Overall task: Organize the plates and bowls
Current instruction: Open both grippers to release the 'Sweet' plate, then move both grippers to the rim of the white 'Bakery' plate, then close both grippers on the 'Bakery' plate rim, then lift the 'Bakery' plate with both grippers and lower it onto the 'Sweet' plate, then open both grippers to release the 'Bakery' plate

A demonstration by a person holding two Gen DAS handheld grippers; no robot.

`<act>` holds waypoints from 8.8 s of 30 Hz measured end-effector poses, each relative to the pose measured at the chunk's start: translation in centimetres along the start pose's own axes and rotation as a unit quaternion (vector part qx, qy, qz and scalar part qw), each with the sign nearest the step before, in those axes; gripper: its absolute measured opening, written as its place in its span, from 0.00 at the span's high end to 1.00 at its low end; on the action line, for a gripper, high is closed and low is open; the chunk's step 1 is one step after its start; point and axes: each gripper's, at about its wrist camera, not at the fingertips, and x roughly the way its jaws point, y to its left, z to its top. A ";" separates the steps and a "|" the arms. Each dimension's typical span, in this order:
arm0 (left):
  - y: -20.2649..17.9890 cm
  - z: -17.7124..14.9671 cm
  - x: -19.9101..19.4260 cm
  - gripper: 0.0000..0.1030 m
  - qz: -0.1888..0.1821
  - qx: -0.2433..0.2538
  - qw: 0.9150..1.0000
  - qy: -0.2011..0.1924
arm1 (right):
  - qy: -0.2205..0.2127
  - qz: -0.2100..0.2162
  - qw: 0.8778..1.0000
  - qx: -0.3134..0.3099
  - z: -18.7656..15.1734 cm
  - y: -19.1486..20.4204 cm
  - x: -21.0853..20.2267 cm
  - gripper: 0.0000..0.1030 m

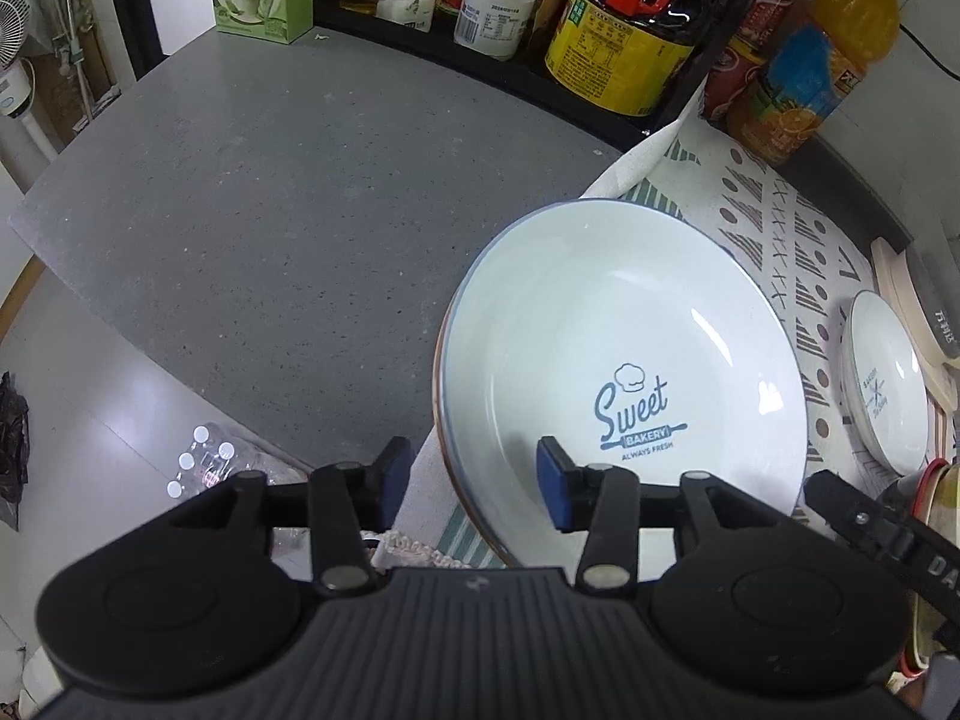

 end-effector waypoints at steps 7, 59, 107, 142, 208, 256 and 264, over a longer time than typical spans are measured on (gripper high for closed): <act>-1.6 -0.2 -2.8 0.28 0.002 -0.006 0.999 -0.046 | -0.044 0.027 0.998 -0.018 1.1 -0.6 -3.8 0.31; -25.2 5.2 4.8 0.25 -0.150 0.167 0.974 0.015 | -0.077 -0.120 0.985 0.094 10.8 -16.1 -5.4 0.10; -25.5 6.8 11.5 0.88 -0.171 0.112 0.976 0.072 | 0.052 -0.020 0.967 0.247 12.8 -23.8 2.9 0.90; -12.8 7.5 1.8 0.88 -0.141 0.022 0.989 -0.034 | 0.019 0.056 0.992 0.115 12.1 -10.9 1.3 0.89; -0.5 2.8 -1.0 0.56 -0.043 -0.016 0.998 -0.051 | 0.034 0.002 0.999 -0.024 3.0 -0.7 3.1 0.91; -3.9 1.7 -2.6 0.26 0.016 0.003 0.999 -0.048 | -0.054 0.002 0.997 -0.063 4.1 -0.4 -4.2 0.00; -7.9 0.2 -4.5 0.19 -0.018 0.052 0.997 -0.062 | -0.099 -0.035 0.994 -0.031 3.4 -3.4 -8.0 0.00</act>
